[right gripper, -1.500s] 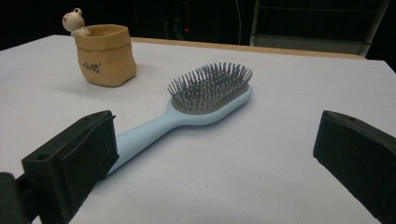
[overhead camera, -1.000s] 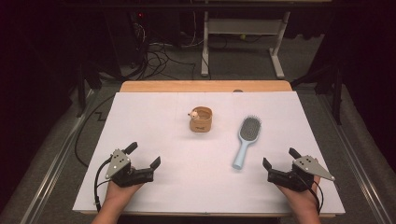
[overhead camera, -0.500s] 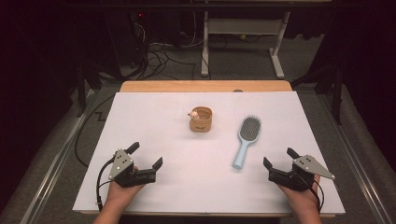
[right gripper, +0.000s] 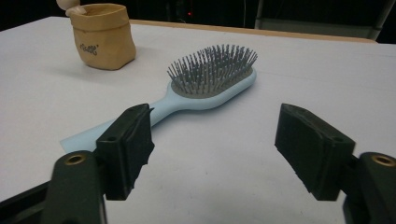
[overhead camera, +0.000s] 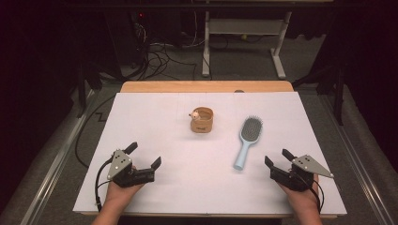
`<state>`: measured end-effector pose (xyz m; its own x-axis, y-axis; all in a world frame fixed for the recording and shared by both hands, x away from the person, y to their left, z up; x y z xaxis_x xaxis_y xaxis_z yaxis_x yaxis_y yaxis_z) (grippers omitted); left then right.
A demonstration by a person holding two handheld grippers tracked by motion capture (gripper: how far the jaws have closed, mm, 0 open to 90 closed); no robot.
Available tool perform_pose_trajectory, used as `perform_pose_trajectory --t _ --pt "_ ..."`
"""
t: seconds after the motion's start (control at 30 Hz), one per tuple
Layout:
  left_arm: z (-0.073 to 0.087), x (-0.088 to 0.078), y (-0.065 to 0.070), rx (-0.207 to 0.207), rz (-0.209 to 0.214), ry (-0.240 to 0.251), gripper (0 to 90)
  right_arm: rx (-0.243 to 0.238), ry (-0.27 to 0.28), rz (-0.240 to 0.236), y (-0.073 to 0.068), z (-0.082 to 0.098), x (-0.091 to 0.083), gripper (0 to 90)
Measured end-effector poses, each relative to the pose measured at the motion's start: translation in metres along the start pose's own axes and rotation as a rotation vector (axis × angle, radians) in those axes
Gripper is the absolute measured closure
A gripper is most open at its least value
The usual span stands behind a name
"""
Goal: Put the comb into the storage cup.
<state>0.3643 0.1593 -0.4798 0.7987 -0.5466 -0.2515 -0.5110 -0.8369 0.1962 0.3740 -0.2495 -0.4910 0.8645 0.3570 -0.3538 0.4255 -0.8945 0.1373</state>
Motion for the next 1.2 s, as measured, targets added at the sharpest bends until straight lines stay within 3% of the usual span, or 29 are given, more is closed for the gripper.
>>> perform_pose_trajectory --t 0.3,0.33,0.47,0.6,0.67,0.93,1.0,1.1,1.2 --pt "0.001 0.000 0.003 0.012 0.009 0.000 0.0 -0.001 -0.011 -0.014 -0.003 -0.001 -0.001 52.9" --pt "0.001 0.000 0.003 0.015 0.008 -0.001 0.0 0.013 -0.009 -0.011 -0.002 -0.001 -0.001 60.2" --pt "0.000 0.001 0.004 0.019 0.006 0.007 0.0 0.016 -0.021 -0.010 -0.001 -0.001 0.001 68.9" --pt "0.002 0.004 0.003 -0.008 0.013 -0.006 0.0 0.048 -0.049 -0.043 -0.003 0.001 0.006 87.8" --pt "0.001 0.004 0.002 -0.023 0.015 -0.003 0.0 0.048 -0.057 -0.047 -0.004 0.002 0.007 89.8" --pt "0.002 0.003 -0.004 0.003 0.007 -0.008 0.0 0.042 -0.097 -0.077 -0.013 0.000 0.016 90.0" --pt "0.002 0.003 -0.005 -0.003 0.004 -0.006 0.0 0.011 -0.115 -0.082 -0.017 -0.002 0.019 90.0" --pt "0.002 0.002 -0.005 -0.013 0.013 -0.006 0.2 0.008 -0.113 -0.100 -0.022 -0.008 0.024 90.0" --pt "-0.001 0.001 -0.007 -0.003 -0.005 0.016 1.7 -0.011 -0.121 -0.124 -0.033 -0.016 0.030 90.0"
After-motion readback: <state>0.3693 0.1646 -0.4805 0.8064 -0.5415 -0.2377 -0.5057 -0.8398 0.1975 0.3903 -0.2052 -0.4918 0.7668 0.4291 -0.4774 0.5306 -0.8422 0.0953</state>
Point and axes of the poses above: each handheld gripper's, and its own axes: x roughly forward along the jaws, z roughly out of its underside, y roughly to its right, the point moved 10 cm from there along x, roughly forward along the jaws, and after that the axes turned 9 degrees about -x, right-handed, at the moved point
